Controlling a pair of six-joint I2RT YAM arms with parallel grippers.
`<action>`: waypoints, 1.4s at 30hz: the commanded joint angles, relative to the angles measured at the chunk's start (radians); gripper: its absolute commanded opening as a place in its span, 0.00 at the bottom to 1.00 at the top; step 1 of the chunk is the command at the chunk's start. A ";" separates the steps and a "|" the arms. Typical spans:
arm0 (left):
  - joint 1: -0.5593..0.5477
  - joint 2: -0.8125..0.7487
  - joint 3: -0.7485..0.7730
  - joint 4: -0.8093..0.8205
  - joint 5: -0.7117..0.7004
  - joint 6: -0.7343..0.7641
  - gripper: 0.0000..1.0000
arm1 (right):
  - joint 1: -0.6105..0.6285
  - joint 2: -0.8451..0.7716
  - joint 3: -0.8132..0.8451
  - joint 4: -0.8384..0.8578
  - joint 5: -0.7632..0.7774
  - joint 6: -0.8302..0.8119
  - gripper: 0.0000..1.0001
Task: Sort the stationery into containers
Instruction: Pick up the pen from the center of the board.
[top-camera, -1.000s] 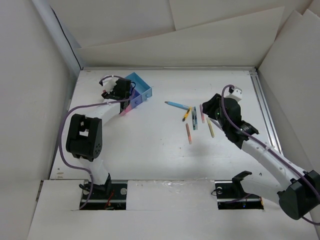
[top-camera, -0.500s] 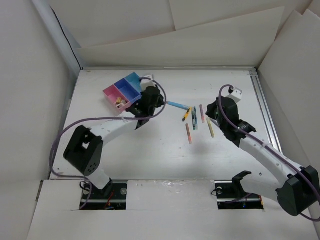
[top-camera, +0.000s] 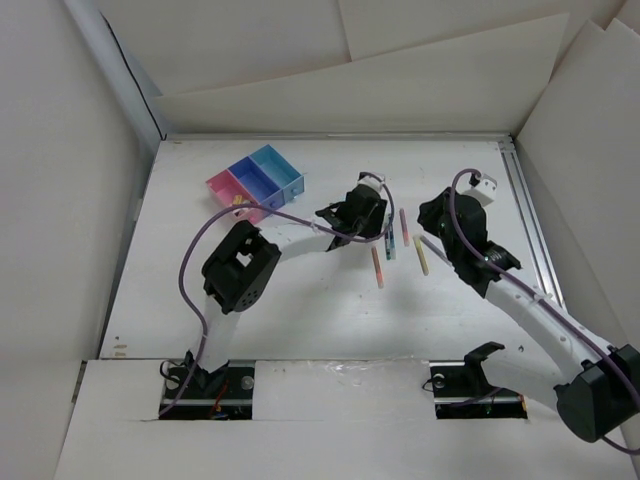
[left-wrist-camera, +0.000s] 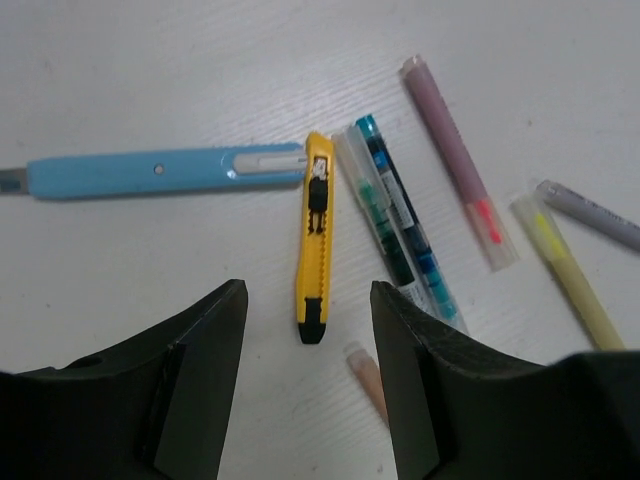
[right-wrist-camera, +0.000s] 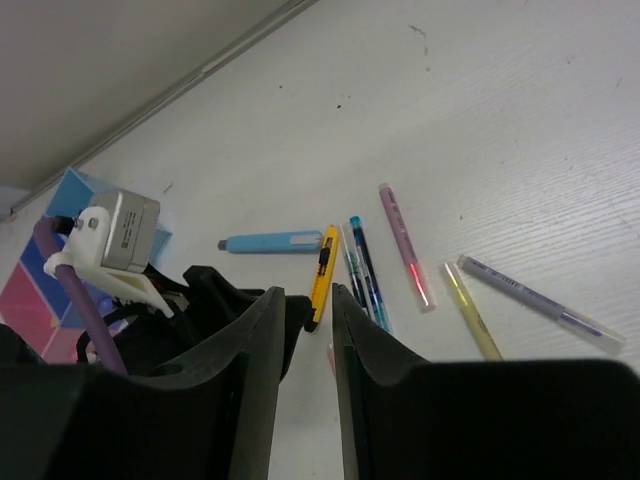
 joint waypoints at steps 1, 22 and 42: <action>0.006 0.008 0.084 -0.015 0.033 0.063 0.49 | -0.010 -0.034 0.001 0.027 -0.015 0.000 0.33; -0.005 0.213 0.268 -0.125 0.011 0.126 0.33 | -0.029 -0.072 -0.019 0.036 -0.058 0.000 0.36; -0.037 -0.058 0.049 -0.056 -0.016 0.103 0.00 | -0.029 -0.094 -0.029 0.045 -0.071 0.000 0.37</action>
